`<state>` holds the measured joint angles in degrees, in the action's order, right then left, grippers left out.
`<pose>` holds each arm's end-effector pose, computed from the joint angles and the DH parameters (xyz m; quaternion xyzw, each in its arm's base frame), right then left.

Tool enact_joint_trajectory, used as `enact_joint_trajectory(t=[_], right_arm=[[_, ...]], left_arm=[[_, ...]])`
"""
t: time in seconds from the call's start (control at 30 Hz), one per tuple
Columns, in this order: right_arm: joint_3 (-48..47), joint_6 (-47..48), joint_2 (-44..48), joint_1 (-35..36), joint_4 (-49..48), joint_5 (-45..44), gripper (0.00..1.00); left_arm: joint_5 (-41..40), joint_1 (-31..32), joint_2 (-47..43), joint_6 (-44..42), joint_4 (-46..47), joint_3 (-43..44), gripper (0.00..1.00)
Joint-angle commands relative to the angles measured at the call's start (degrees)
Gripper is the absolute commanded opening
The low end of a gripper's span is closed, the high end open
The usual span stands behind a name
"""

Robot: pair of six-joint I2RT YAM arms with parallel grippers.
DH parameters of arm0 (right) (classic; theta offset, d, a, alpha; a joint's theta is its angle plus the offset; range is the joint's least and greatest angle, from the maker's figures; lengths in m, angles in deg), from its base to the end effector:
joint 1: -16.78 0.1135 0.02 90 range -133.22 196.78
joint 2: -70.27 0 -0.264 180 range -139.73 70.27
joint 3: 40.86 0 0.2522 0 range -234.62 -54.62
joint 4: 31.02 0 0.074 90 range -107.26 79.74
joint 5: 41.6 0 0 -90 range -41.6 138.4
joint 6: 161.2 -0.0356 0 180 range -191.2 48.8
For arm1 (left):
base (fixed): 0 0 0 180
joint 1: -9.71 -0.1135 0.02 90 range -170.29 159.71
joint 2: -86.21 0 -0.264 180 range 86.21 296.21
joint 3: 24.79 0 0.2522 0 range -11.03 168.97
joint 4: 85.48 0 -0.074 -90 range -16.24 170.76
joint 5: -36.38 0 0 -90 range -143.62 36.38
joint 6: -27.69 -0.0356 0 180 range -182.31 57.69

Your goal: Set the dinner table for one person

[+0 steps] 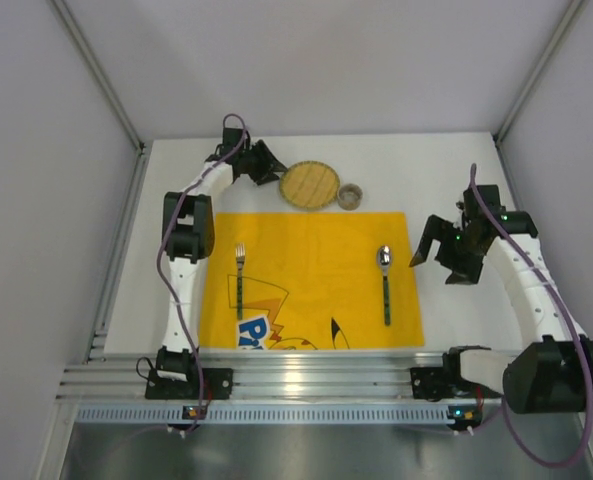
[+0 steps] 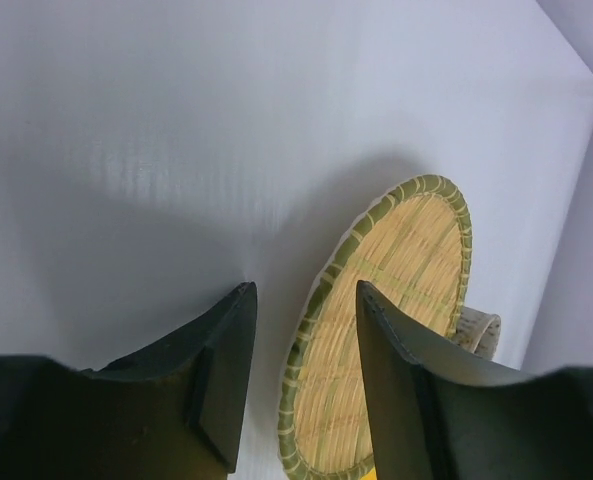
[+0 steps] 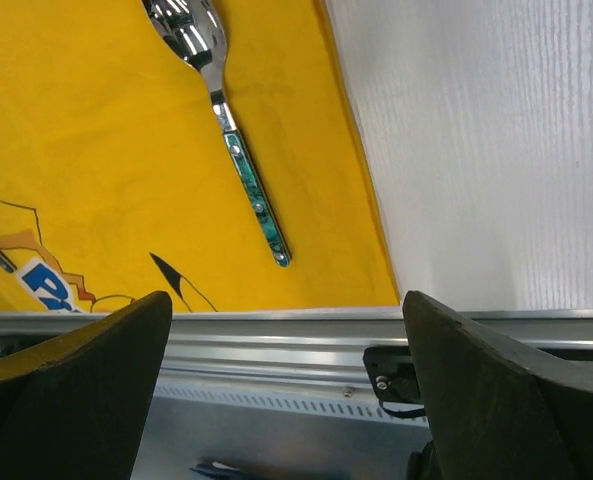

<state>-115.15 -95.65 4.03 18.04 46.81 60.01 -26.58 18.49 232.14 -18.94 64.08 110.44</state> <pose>0.2008 0.0116 0.2883 0.1795 0.9630 0.1359 0.1481 0.5570 -0.1024 0.1450 -0.1709 0.8740 -0.3679 0.2676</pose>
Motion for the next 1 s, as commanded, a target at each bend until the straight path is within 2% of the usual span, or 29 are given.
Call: enact_joint_trajectory(t=[0.0,0.07,0.23,0.33,0.37,0.4,0.43,0.57,0.67,0.83,0.93,0.97], right_arm=[[-3.8,0.5,-4.7,-0.6,-4.4,-0.1,1.00],[-5.4,0.5,-9.8,-0.6,-6.4,0.6,1.00],[-16.3,-0.4,-21.5,-0.4,-12.6,6.5,1.00],[-25.6,-0.7,-30.1,1.1,-18.2,11.6,1.00],[-30.1,-1.2,-34.8,1.6,-19.9,14.7,1.00],[-32.7,-1.9,-37.4,2.5,-21.4,16.4,1.00],[-35.2,-2.8,-40.1,3.0,-23.6,17.8,1.00],[-53.0,-6.5,-55.9,5.6,-24.3,19.2,1.00],[-60.5,-8.1,-63.5,7.8,-23.8,16.6,0.99],[-60.5,-7.8,-68.5,10.3,-22.3,11.8,0.94],[-56.6,-7.1,-67.7,10.7,-22.3,8.6,0.89],[-55.2,-6.5,-67.4,10.8,-22.4,7.0,0.86]], left_arm=[[6.0,0.3,3.5,1.3,3.8,0.9,0.49],[6.9,0.3,4.2,0.0,3.4,0.4,0.45],[10.1,0.2,4.4,-4.5,1.7,-1.6,0.34],[12.0,0.2,4.3,-5.1,1.8,-2.6,0.21],[12.1,0.2,4.0,-4.9,1.9,-2.6,0.09],[12.6,0.2,3.8,-3.7,2.6,-3.3,0.02],[14.0,0.1,2.8,-3.0,4.1,-3.5,0.00],[13.8,0.0,-2.0,-0.5,7.0,-4.8,0.00],[14.2,-0.1,-5.6,2.7,9.4,-5.2,0.00],[13.0,-0.1,-14.4,3.5,9.7,-5.6,0.00],[12.9,-0.1,-20.7,2.4,8.6,-8.5,0.00],[13.0,0.1,-22.3,1.9,8.6,-11.8,0.00]])
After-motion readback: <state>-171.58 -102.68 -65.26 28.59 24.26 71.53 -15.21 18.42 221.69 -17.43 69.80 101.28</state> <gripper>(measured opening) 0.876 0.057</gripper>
